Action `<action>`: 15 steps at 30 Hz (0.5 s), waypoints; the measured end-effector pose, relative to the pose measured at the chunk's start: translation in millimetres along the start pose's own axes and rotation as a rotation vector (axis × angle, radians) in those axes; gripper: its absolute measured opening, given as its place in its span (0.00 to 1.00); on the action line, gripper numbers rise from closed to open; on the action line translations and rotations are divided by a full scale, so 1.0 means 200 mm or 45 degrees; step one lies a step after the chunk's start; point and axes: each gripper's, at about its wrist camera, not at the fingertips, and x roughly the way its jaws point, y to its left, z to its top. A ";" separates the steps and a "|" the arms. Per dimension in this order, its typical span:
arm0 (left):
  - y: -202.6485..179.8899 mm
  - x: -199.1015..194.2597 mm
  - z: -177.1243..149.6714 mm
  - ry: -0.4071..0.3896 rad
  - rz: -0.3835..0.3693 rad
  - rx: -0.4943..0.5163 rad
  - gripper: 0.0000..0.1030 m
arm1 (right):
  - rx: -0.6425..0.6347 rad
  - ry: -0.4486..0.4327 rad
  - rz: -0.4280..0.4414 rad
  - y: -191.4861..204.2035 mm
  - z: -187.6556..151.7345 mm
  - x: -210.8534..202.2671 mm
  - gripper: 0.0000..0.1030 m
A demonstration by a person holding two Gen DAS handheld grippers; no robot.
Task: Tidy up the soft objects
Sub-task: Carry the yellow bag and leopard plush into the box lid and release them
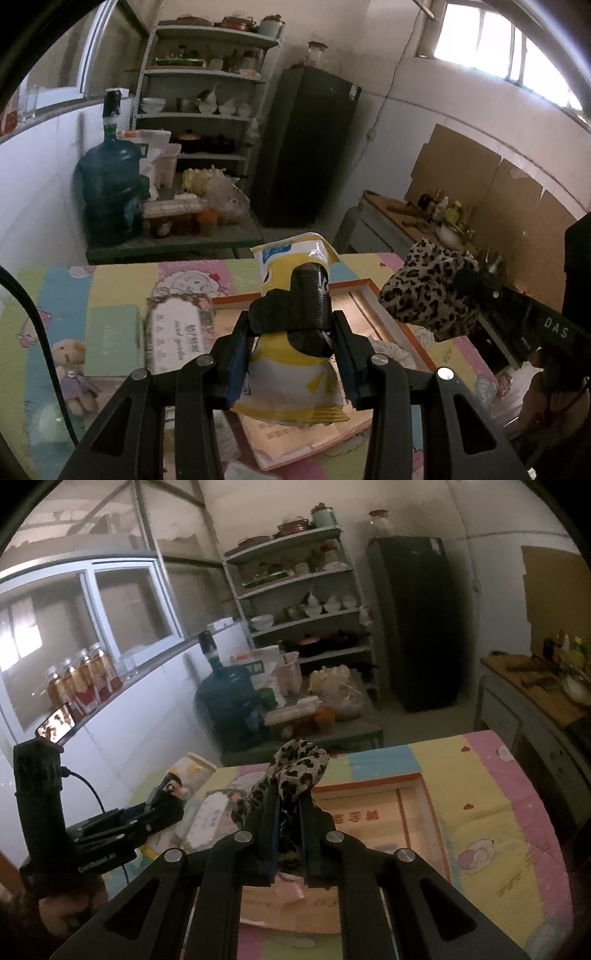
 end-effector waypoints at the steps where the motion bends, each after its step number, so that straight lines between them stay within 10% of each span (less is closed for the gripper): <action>1: -0.01 0.02 0.00 0.007 0.000 -0.001 0.41 | 0.003 0.004 0.000 -0.02 0.00 0.01 0.09; 15: -0.11 0.40 -0.04 0.140 0.015 -0.067 0.41 | 0.056 0.130 0.010 -0.36 -0.01 0.34 0.09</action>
